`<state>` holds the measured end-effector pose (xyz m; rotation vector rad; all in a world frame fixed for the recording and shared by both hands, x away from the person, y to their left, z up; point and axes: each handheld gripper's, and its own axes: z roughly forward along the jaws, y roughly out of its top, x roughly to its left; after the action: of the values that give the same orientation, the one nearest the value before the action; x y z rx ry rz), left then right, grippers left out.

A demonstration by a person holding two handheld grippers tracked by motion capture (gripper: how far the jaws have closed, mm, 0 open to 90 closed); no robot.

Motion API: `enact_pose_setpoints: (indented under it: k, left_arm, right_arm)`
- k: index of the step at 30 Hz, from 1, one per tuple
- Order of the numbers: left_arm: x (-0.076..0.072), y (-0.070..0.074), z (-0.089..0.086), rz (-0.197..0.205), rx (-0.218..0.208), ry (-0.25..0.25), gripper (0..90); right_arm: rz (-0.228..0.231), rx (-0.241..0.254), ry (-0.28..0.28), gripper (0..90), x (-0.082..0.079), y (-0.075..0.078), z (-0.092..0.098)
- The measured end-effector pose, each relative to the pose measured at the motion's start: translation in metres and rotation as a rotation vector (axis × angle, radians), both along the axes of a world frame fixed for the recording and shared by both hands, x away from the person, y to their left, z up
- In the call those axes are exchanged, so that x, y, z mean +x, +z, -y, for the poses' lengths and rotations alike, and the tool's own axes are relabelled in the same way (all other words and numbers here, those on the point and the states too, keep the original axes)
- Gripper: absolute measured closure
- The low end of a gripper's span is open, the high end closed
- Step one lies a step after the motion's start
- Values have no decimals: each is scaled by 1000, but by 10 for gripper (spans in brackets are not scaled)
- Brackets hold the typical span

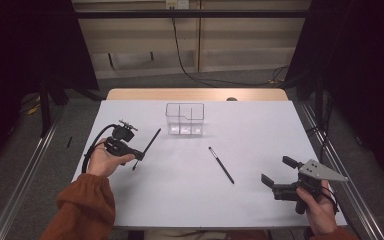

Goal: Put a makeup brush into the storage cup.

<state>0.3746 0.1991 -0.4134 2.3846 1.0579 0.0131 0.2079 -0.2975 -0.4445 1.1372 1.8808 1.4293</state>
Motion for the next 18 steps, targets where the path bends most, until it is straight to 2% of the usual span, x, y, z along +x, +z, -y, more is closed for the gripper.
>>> enact_pose_setpoints:
  k: [4,8,12,15,18]
  left_arm:
    - [-6,-4,-2,41,-38,-11,844]
    - [-9,-4,-5,88,-90,8,844]
    - [-11,-1,-8,151,-120,22,844]
    - [-13,1,-10,191,-162,33,844]
    - [-15,0,-10,222,-183,33,844]
  right_arm:
    - [1,1,1,0,0,0,0]
    - [1,1,1,0,0,0,0]
    - [0,2,0,0,0,0,0]
    - [3,6,2,0,0,0,0]
    - [8,6,4,0,0,1,0]
